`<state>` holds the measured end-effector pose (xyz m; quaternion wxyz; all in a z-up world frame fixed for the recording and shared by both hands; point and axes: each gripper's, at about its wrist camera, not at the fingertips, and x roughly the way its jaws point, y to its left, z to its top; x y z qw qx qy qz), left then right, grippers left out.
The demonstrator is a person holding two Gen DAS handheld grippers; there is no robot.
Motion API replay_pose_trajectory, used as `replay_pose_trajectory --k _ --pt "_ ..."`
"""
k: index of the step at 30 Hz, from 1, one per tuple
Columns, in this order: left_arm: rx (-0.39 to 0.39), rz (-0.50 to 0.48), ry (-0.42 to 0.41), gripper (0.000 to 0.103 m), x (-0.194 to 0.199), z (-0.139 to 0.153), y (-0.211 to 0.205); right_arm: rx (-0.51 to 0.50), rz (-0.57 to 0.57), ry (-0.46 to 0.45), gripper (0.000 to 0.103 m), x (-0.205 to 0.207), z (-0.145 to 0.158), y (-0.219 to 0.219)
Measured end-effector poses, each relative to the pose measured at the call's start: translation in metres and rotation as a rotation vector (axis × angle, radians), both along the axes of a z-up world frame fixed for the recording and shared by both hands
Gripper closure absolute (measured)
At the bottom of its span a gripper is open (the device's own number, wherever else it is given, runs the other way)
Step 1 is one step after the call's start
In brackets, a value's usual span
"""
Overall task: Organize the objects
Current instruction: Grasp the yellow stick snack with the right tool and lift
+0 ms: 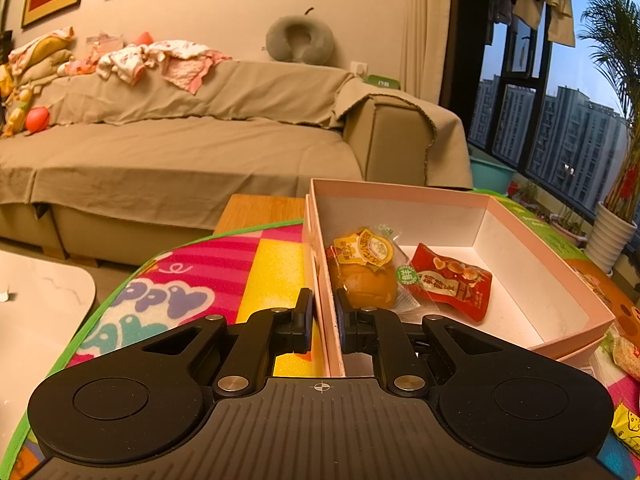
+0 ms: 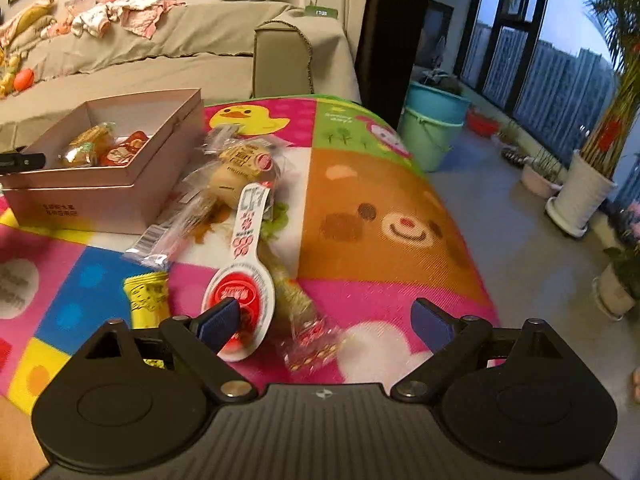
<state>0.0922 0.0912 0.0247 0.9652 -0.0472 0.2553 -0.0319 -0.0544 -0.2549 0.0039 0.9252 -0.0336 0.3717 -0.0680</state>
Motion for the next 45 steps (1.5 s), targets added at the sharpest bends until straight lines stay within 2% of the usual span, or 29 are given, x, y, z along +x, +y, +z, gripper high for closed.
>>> replay_pose_trajectory --k 7,11,18,21,22,25,27,28,29,32,36,41,45 --pt "0.0 -0.001 0.0 0.09 0.0 0.0 0.0 0.051 0.05 -0.007 0.01 -0.019 0.002 0.005" --pt "-0.001 -0.001 0.0 0.09 0.0 0.0 0.0 0.1 0.096 0.035 0.012 -0.027 -0.006 0.02" --pt "0.0 -0.002 0.0 0.09 0.0 0.0 0.0 0.2 0.207 -0.011 0.012 -0.036 0.006 0.039" --pt "0.0 -0.003 0.0 0.09 0.0 0.0 0.0 0.176 0.256 0.008 0.021 -0.031 0.002 0.054" --pt "0.001 -0.003 0.0 0.09 0.0 0.0 0.0 0.153 0.26 0.019 0.027 -0.028 -0.002 0.058" --pt "0.001 -0.005 0.004 0.089 0.0 0.0 0.0 0.139 0.273 0.081 0.049 -0.016 -0.016 0.066" --pt "0.002 -0.006 0.008 0.089 0.0 0.0 0.0 0.11 0.286 0.084 0.06 -0.015 -0.017 0.072" --pt "0.006 -0.007 0.009 0.089 0.0 0.001 -0.001 0.093 0.302 0.096 0.075 -0.015 -0.016 0.076" --pt "0.009 -0.007 0.01 0.089 0.0 0.001 -0.002 0.087 0.309 0.104 0.08 -0.014 -0.014 0.078" --pt "0.012 -0.006 0.011 0.089 0.0 0.001 -0.003 0.089 0.325 0.122 0.081 -0.013 -0.007 0.082" --pt "0.01 -0.006 0.01 0.089 -0.001 0.001 -0.003 0.085 0.355 0.082 0.081 -0.009 0.023 0.088" --pt "0.009 -0.007 0.01 0.089 -0.001 0.001 -0.003 0.101 0.401 -0.088 0.081 0.005 0.098 0.098" --pt "0.009 -0.007 0.01 0.089 -0.001 0.001 -0.003 0.154 0.425 -0.196 0.081 0.036 0.149 0.112"
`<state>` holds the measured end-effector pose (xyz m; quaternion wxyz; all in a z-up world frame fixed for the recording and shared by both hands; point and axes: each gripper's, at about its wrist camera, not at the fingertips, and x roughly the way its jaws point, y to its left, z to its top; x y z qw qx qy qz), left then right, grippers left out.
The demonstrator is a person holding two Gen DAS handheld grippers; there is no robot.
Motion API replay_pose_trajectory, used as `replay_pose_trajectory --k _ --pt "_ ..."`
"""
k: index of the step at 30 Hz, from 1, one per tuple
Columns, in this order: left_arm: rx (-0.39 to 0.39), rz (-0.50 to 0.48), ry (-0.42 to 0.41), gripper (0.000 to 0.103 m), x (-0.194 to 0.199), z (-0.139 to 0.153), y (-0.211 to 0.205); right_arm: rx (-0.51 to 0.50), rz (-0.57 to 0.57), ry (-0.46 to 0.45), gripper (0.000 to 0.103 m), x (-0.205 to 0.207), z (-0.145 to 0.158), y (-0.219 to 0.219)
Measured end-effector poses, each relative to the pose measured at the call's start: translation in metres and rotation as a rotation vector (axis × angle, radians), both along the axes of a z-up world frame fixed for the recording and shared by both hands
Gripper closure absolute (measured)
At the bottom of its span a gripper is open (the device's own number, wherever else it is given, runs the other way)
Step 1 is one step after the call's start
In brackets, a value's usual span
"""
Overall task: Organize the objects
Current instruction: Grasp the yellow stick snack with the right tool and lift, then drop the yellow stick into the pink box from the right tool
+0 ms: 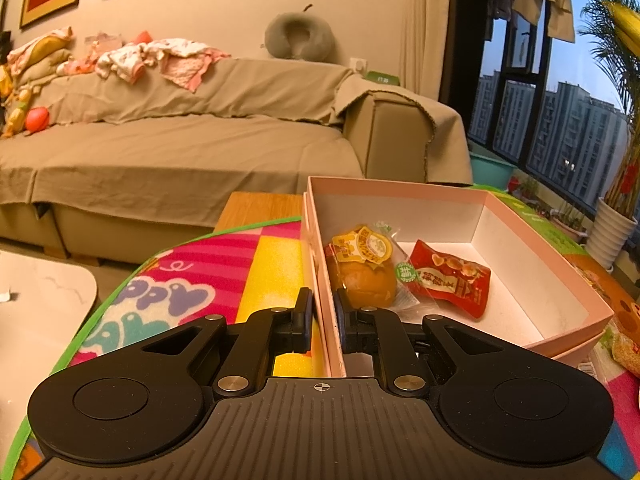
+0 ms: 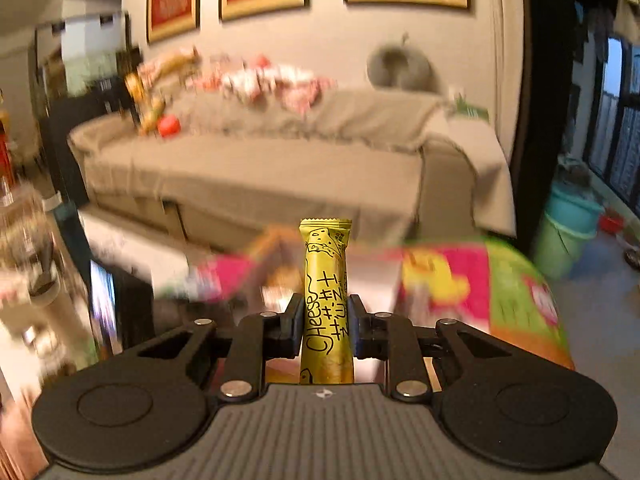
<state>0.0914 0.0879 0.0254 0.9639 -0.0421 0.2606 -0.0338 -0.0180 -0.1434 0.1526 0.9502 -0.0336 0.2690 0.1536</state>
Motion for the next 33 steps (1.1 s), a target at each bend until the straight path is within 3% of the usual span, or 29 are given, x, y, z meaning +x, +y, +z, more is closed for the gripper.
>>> replay_pose_trajectory --k 4,10,15,20,27,31,33 --pt "-0.001 0.0 0.0 0.089 0.0 0.0 0.0 0.055 -0.012 0.003 0.081 0.05 0.009 0.016" --pt "0.0 -0.001 0.0 0.089 0.0 0.0 0.0 0.114 -0.159 0.179 0.081 0.134 -0.056 0.031" --pt "-0.001 -0.001 0.0 0.089 0.0 0.0 0.0 0.162 -0.19 0.309 0.081 0.162 -0.108 0.037" --pt "-0.001 -0.005 0.0 0.089 0.0 0.0 -0.001 0.205 -0.133 0.361 0.077 0.169 -0.128 0.041" --pt "-0.001 -0.005 0.0 0.089 0.0 0.001 0.0 0.187 -0.133 0.247 0.071 0.148 -0.101 0.02" --pt "-0.002 -0.005 -0.001 0.089 0.0 0.001 0.0 0.17 -0.179 0.146 0.055 0.127 -0.075 -0.01" --pt "-0.001 -0.005 -0.001 0.089 0.0 0.001 0.0 0.161 -0.208 0.123 0.053 0.12 -0.067 -0.025"
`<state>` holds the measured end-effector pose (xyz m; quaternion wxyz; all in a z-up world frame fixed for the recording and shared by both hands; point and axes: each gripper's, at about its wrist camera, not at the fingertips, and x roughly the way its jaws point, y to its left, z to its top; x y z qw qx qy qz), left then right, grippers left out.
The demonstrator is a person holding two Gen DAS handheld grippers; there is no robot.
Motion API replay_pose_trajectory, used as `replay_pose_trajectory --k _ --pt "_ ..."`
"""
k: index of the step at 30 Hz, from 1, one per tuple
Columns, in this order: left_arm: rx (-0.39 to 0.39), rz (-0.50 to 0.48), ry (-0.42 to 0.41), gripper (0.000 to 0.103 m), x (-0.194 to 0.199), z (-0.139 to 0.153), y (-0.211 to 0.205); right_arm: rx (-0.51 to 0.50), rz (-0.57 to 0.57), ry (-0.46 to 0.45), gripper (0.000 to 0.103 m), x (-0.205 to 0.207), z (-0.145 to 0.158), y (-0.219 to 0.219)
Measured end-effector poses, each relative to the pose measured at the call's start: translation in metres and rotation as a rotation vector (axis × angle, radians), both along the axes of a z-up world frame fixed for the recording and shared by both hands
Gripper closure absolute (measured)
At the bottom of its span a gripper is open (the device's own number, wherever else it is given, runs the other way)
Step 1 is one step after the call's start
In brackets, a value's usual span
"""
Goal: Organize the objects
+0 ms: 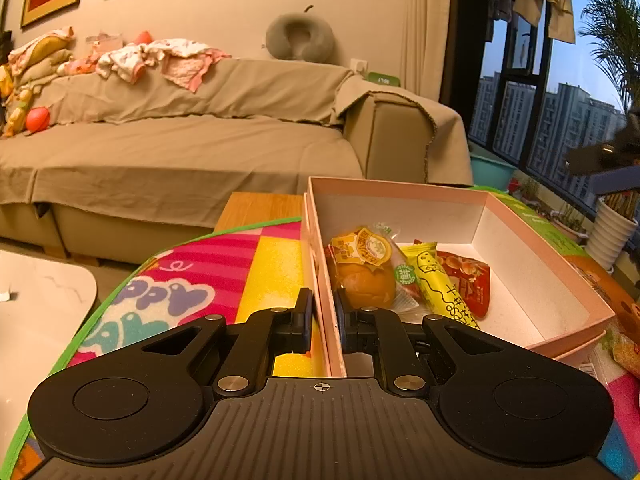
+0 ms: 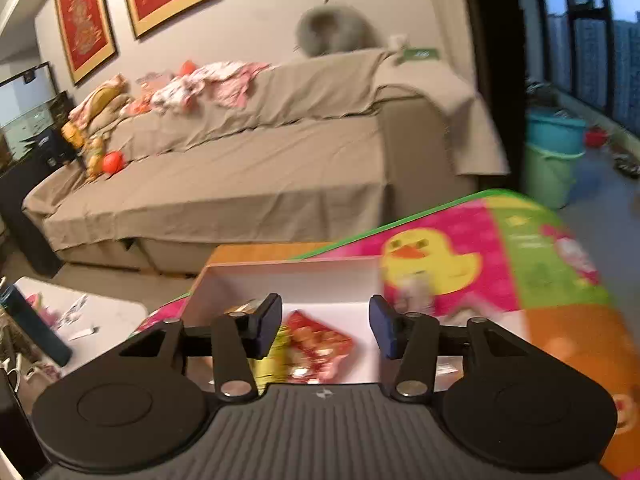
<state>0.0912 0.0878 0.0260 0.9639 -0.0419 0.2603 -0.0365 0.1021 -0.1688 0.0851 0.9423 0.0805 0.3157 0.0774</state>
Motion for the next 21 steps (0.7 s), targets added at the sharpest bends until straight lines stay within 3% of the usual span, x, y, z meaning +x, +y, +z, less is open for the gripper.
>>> replay_pose_trajectory --k 5,11,16,21 --pt "-0.001 0.0 0.001 0.089 0.0 0.0 0.0 -0.042 -0.092 0.011 0.052 -0.007 0.0 -0.038" --pt "-0.001 -0.001 0.001 0.089 0.0 0.0 0.0 -0.072 -0.137 0.099 0.049 0.01 -0.022 -0.065" --pt "-0.005 -0.002 -0.003 0.089 0.0 0.0 0.001 -0.046 -0.132 0.219 0.049 0.075 -0.049 -0.065" --pt "-0.022 -0.005 -0.003 0.088 0.0 0.0 0.001 -0.028 -0.122 0.279 0.049 0.143 -0.075 -0.06"
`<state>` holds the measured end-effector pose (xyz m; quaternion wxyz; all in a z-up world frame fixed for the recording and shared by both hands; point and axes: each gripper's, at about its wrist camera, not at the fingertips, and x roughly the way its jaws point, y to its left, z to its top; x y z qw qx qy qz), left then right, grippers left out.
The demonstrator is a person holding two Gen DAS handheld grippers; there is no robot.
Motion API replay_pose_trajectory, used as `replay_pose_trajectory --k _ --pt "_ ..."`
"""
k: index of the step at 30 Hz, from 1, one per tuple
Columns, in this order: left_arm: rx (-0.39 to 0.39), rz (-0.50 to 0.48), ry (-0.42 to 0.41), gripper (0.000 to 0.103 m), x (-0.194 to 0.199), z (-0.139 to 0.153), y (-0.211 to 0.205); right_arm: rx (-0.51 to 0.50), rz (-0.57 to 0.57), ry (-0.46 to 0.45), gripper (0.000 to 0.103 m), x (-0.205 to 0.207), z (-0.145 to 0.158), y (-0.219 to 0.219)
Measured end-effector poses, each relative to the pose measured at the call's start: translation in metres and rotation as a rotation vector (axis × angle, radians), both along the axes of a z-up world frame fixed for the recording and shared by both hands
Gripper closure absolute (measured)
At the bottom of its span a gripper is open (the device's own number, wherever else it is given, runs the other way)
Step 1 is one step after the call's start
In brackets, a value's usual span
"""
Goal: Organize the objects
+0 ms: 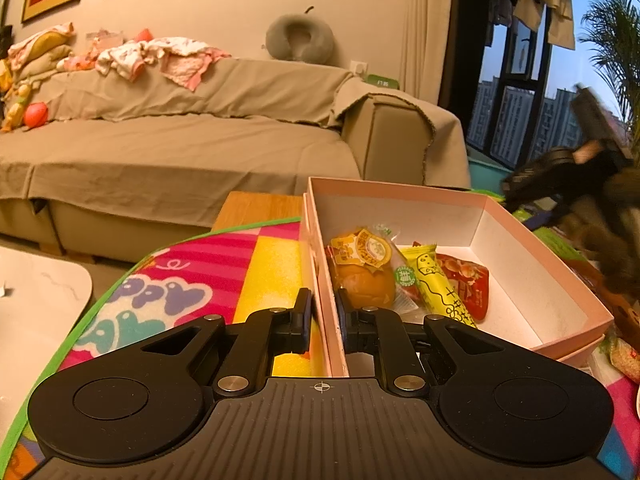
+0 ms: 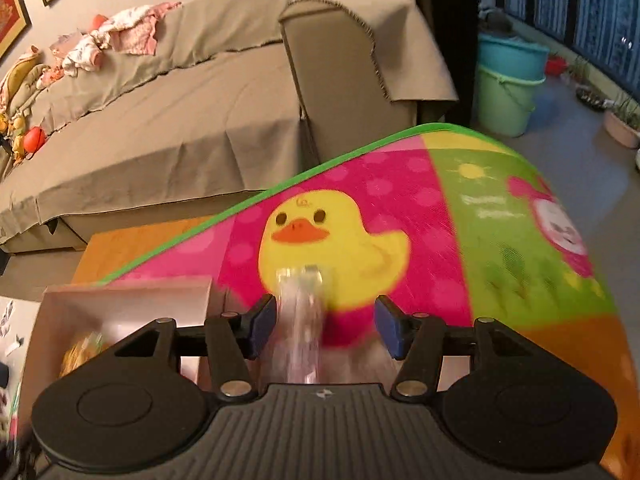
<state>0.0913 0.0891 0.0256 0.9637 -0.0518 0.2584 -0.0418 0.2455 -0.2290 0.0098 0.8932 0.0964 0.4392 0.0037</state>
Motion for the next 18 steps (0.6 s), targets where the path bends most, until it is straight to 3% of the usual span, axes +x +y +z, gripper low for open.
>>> replay_pose_trajectory --k 5,12,16,18 --pt "-0.002 0.001 0.0 0.088 0.0 0.0 0.0 0.094 -0.002 0.075 0.054 0.03 -0.016 -0.005" --pt "-0.001 0.002 0.001 0.088 0.001 0.0 -0.001 0.055 -0.011 0.112 0.061 0.019 -0.017 -0.012" --pt "-0.001 0.002 0.0 0.088 0.001 -0.001 -0.001 0.09 0.071 0.116 0.062 0.006 -0.016 -0.006" --pt "0.0 0.002 0.0 0.088 0.001 -0.001 -0.001 0.06 0.085 0.108 0.062 -0.001 -0.013 -0.003"
